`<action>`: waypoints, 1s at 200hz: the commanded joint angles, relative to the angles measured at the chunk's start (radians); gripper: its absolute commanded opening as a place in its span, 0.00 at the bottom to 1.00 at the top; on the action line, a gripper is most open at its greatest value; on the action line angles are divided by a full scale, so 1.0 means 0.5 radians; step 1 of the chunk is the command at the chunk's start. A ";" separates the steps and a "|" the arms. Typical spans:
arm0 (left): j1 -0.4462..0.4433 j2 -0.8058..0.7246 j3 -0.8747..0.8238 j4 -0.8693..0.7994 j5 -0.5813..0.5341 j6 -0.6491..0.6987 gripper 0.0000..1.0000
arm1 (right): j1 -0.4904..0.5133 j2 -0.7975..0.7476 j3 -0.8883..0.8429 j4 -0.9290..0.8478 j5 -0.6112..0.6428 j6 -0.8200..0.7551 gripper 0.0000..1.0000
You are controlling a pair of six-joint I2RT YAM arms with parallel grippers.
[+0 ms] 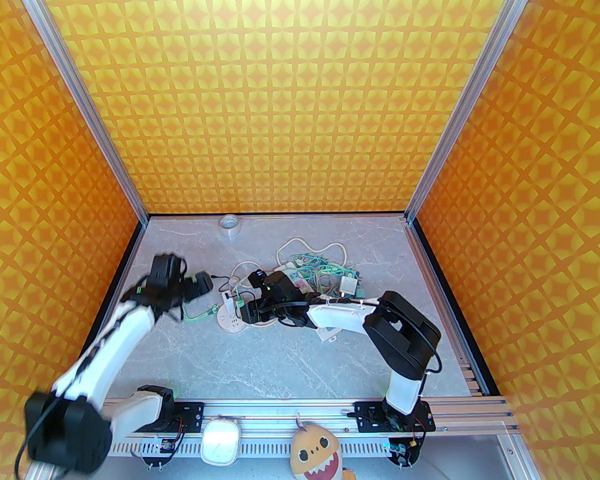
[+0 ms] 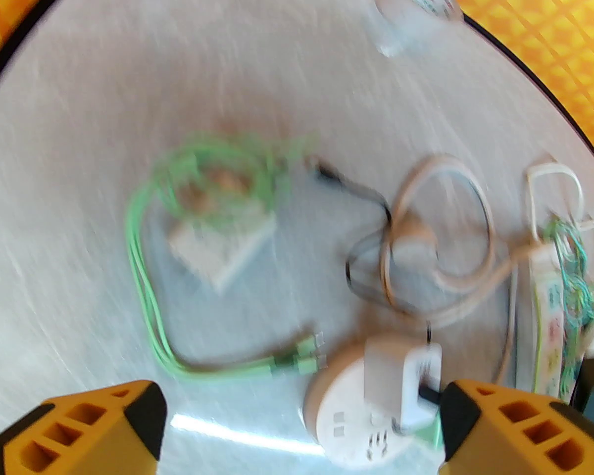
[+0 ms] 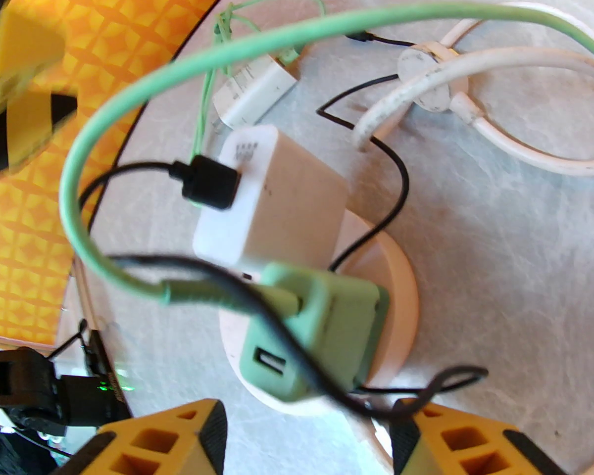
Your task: Pull the plug off the socket
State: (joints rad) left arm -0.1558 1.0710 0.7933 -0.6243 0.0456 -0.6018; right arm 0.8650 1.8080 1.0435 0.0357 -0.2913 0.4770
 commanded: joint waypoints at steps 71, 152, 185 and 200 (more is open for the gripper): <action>-0.057 -0.622 -0.672 0.373 0.197 -0.416 0.99 | 0.205 0.146 0.502 -0.609 0.687 -0.146 0.58; -0.058 -0.859 -0.856 0.385 0.278 -0.471 0.99 | 0.260 0.446 0.806 -0.828 0.873 -0.151 0.53; -0.059 -0.857 -0.869 0.393 0.306 -0.471 0.99 | 0.292 0.515 0.876 -0.873 0.984 -0.168 0.47; -0.059 -0.859 -0.872 0.403 0.323 -0.477 0.99 | 0.296 0.522 0.880 -0.878 1.002 -0.176 0.46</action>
State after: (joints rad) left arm -0.1780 0.6476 0.3698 -0.4442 0.1726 -0.8303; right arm 1.0077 2.0491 1.4555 -0.3645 0.1486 0.4053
